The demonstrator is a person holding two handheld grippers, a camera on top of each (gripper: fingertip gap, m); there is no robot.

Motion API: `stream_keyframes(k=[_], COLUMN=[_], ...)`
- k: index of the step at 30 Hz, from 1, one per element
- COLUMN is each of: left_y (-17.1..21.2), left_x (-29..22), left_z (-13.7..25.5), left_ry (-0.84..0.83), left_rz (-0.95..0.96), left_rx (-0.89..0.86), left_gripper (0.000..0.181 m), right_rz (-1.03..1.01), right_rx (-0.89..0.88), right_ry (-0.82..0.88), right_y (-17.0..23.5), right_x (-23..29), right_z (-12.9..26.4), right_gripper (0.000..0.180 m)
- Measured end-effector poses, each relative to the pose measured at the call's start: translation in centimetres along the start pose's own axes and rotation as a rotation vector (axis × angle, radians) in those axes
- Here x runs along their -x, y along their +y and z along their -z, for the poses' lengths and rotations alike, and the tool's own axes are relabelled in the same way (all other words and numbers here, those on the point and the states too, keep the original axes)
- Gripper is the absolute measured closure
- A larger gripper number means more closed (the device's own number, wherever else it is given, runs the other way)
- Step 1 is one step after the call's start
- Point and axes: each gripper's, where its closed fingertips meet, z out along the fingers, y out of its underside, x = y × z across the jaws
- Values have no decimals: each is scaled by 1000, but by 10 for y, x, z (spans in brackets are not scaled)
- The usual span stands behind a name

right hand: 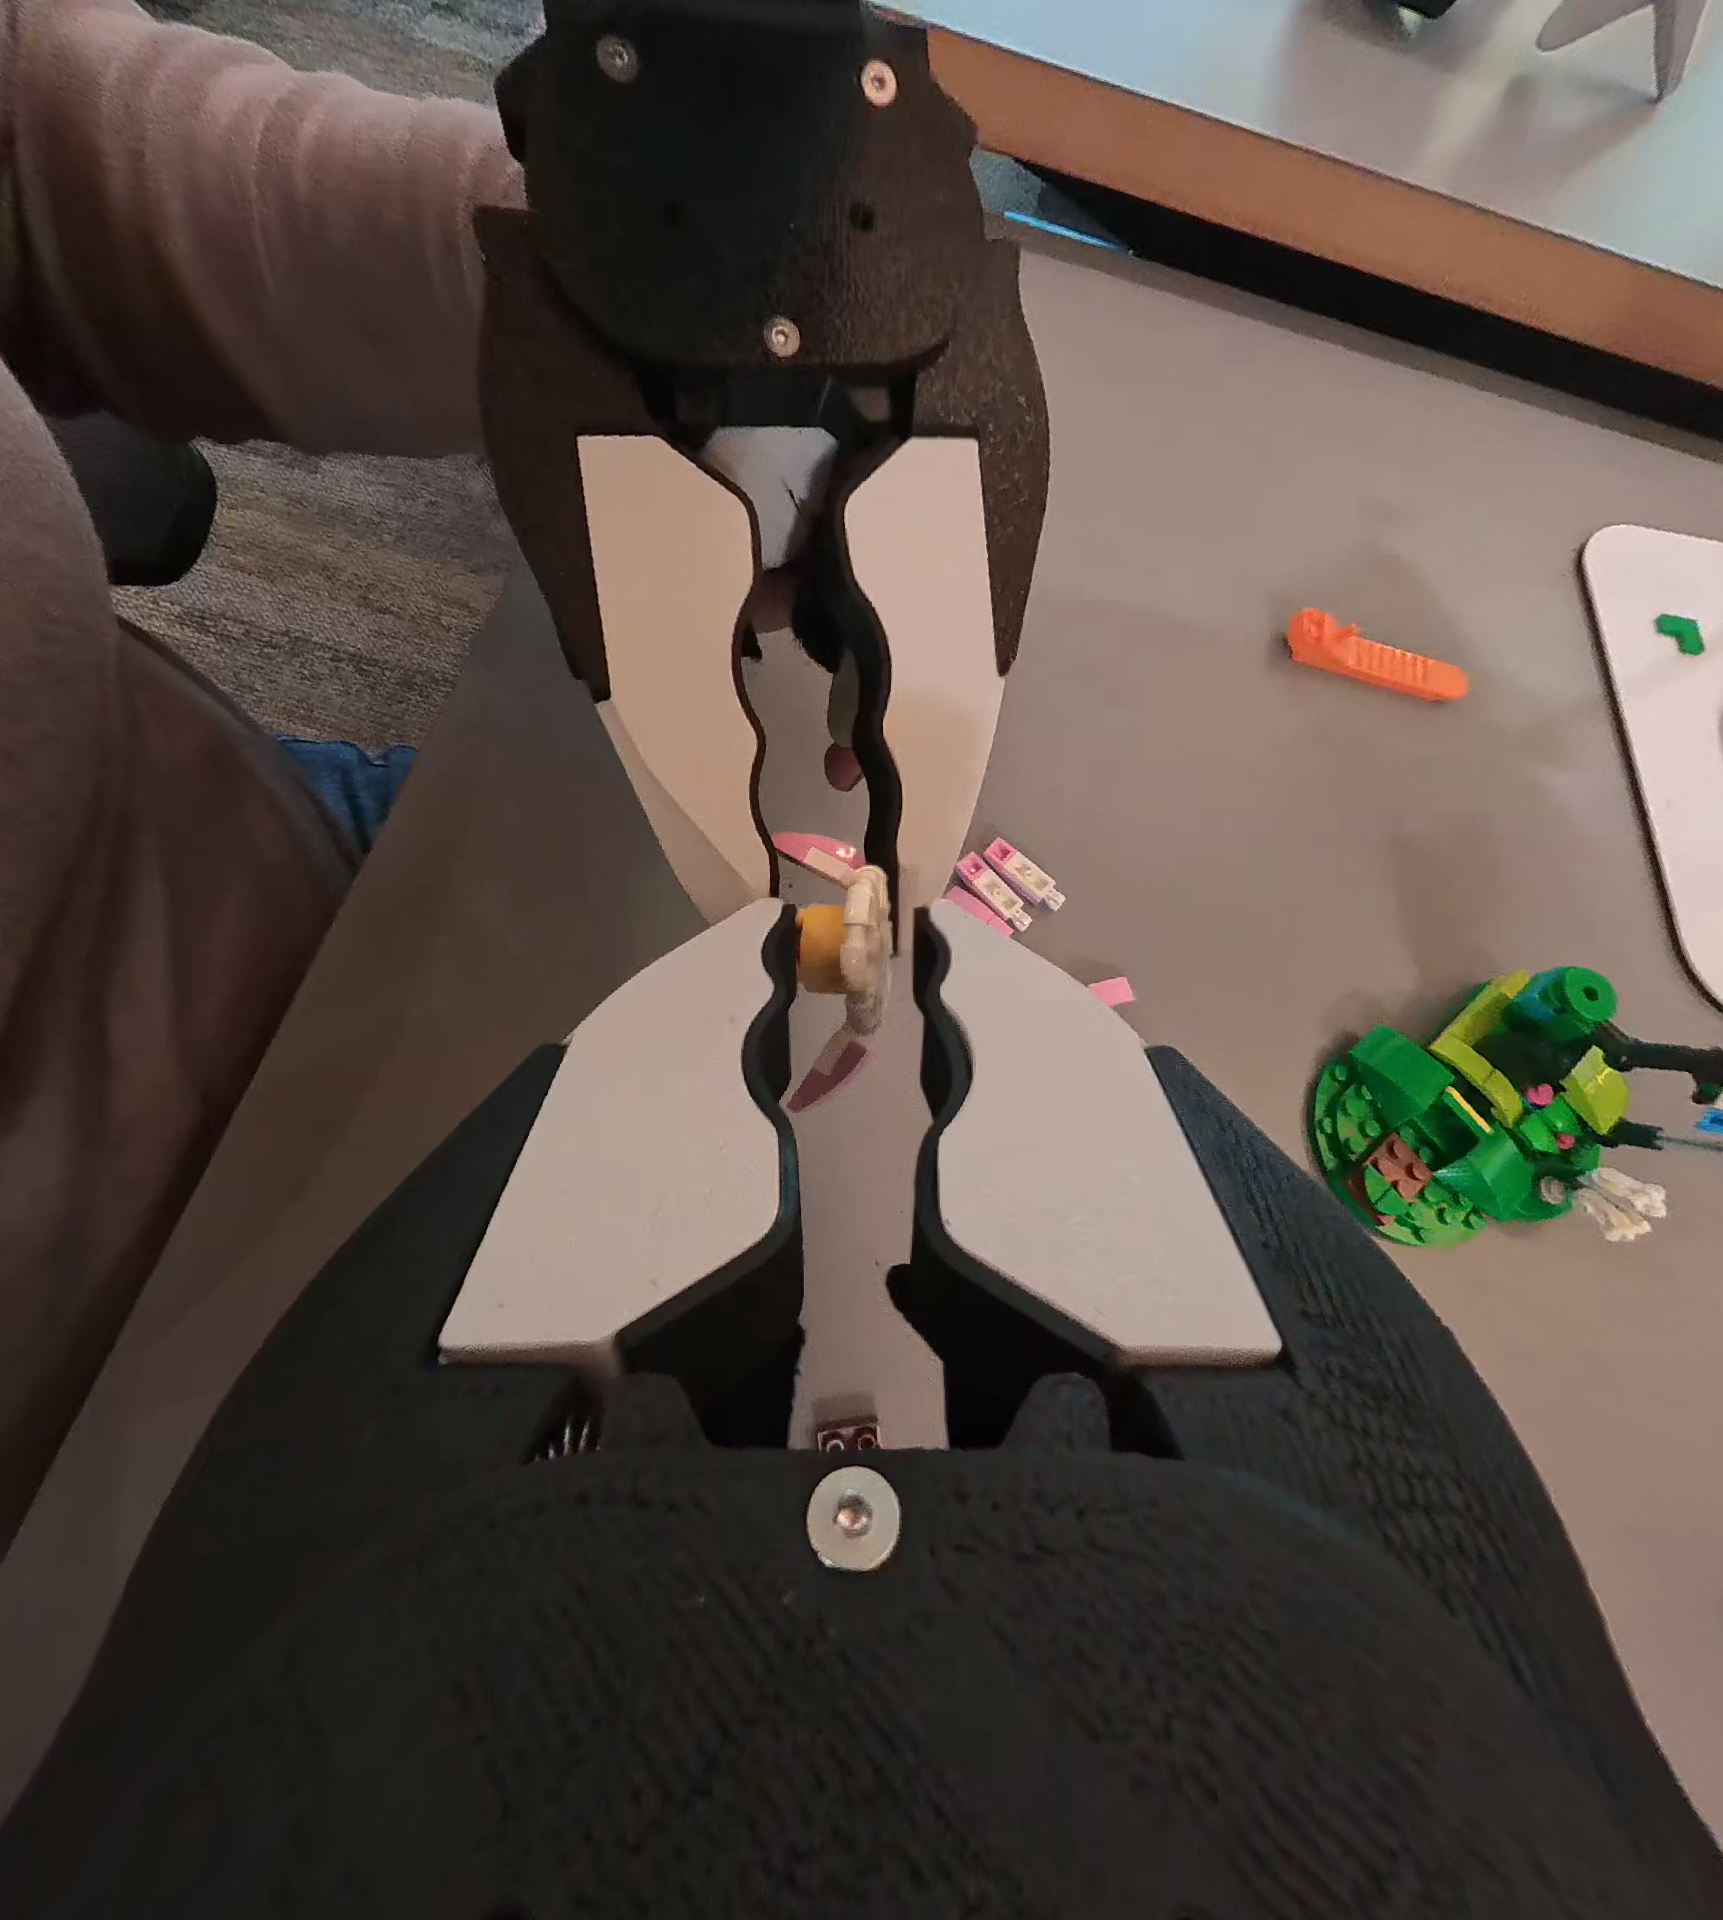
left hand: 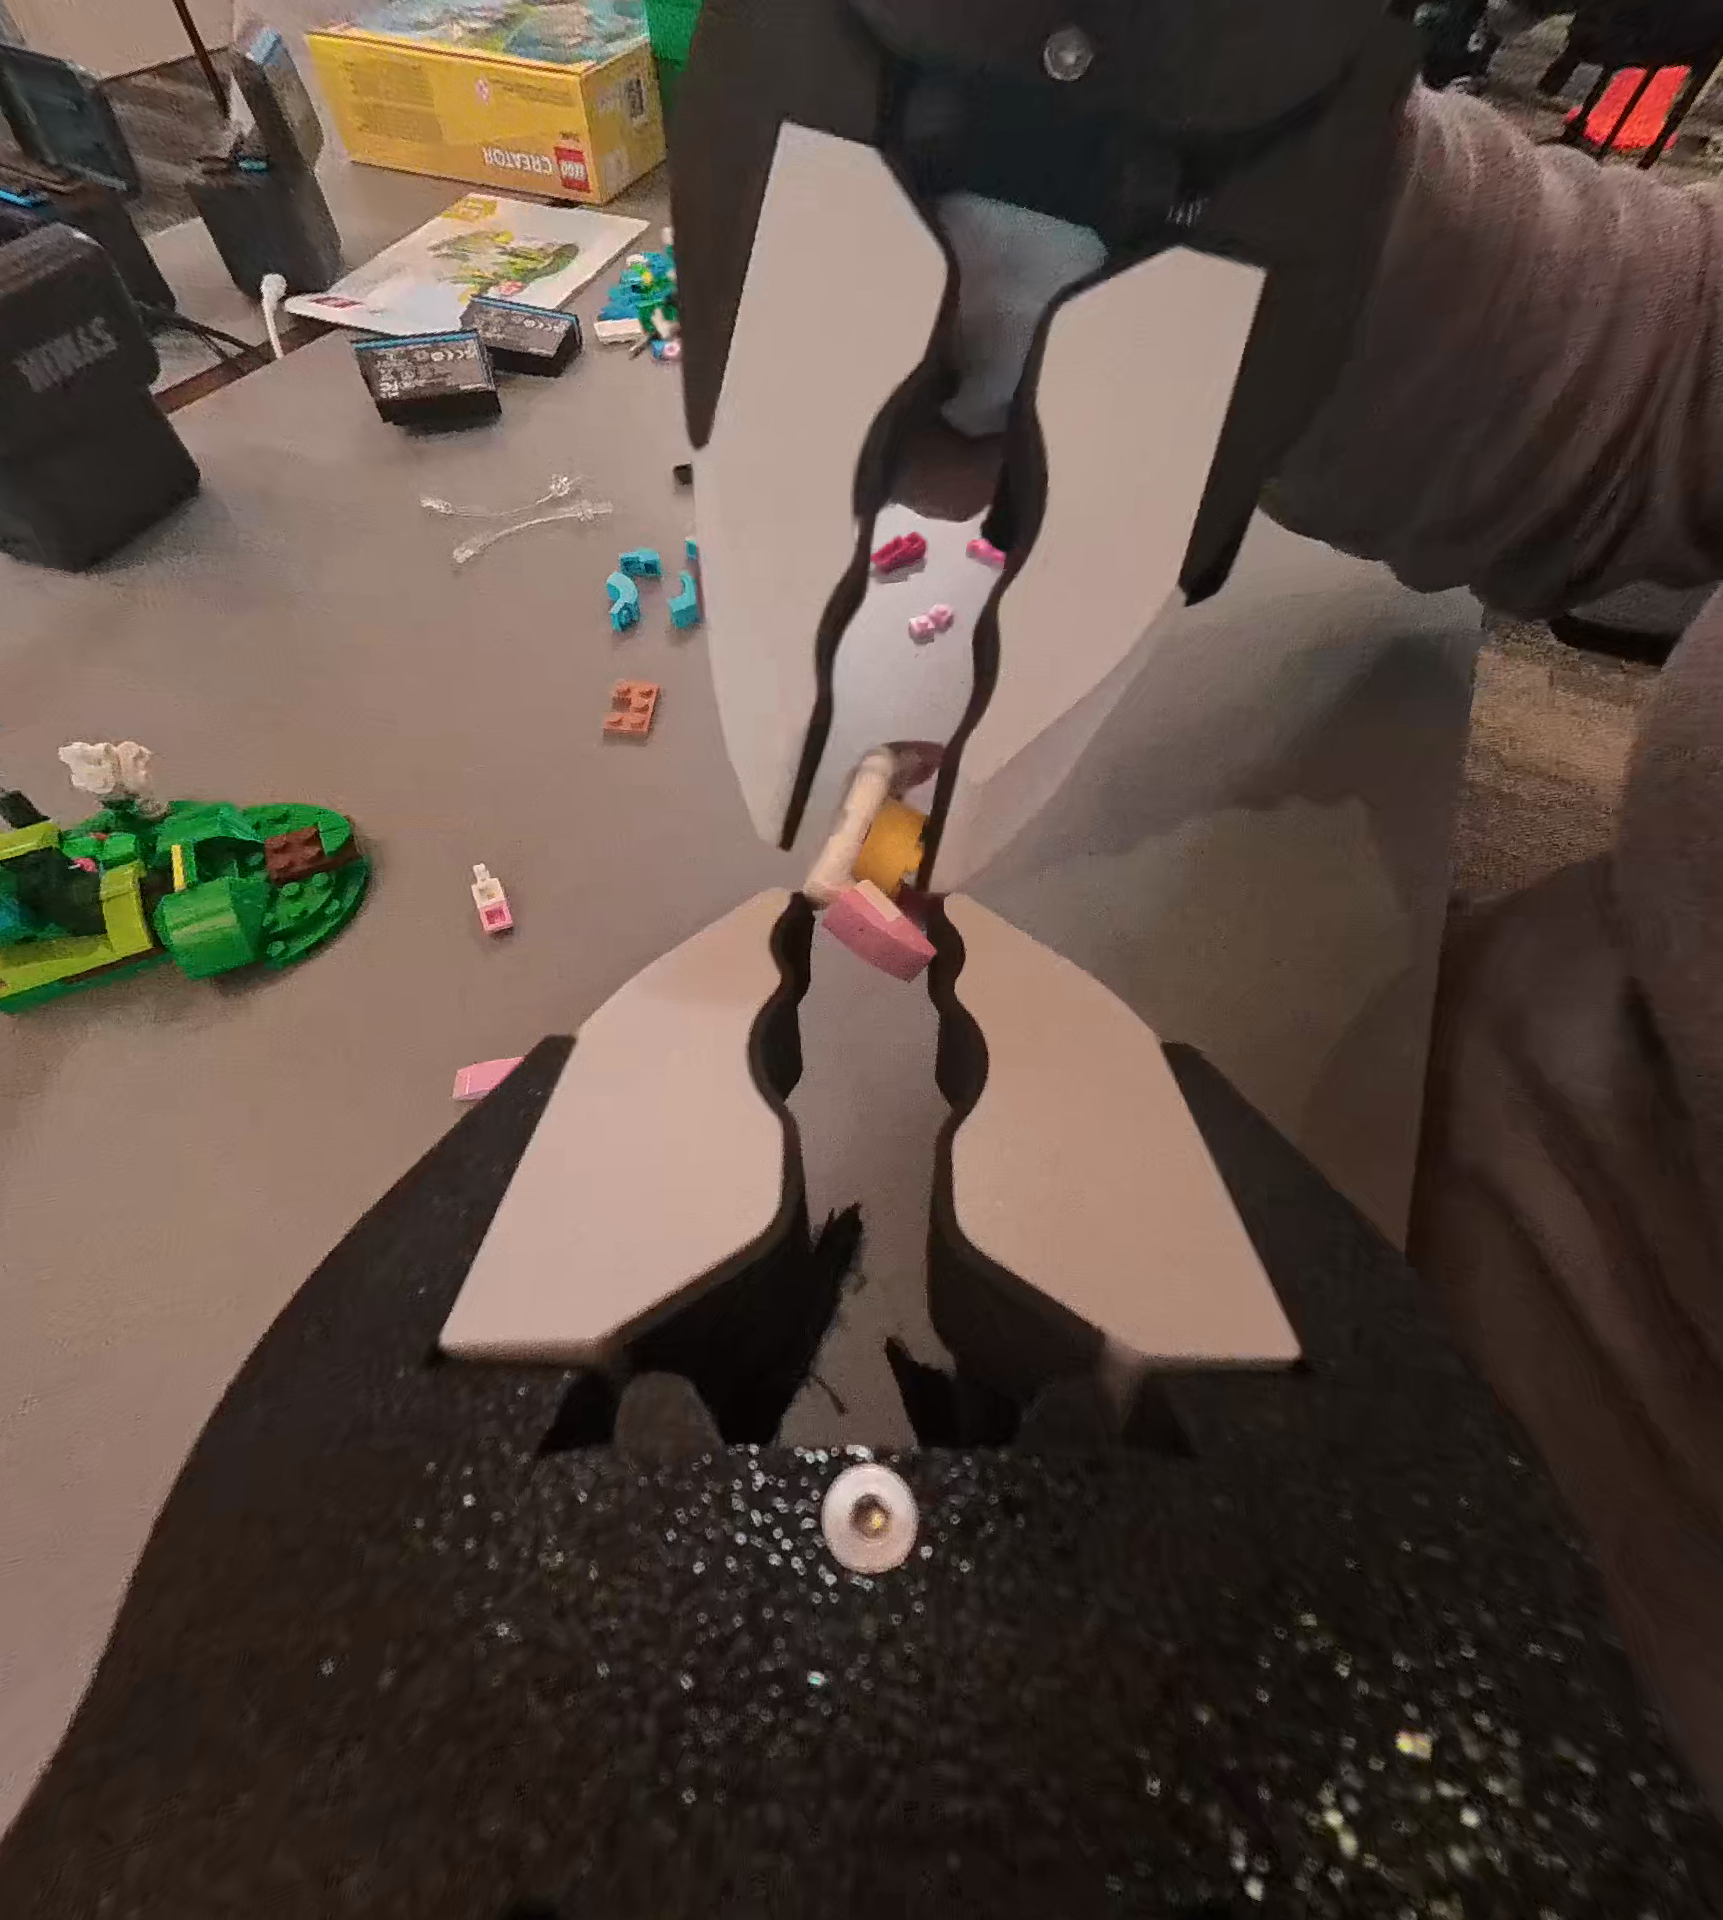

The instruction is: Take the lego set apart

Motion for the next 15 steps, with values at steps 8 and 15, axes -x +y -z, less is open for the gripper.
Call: stream_keyframes(k=[8,15], left_y=[-3,-5], left_x=[1,-4], left_z=[3,4], left_ry=[-6,-60], left_rz=[46,-129], left_rx=[-48,-40], left_gripper=[131,167], right_rz=[146,167], right_rx=[87,92], right_ry=[36,-28], right_y=[7,11], right_x=[2,8], right_z=[0,2], right_gripper=[166,167])
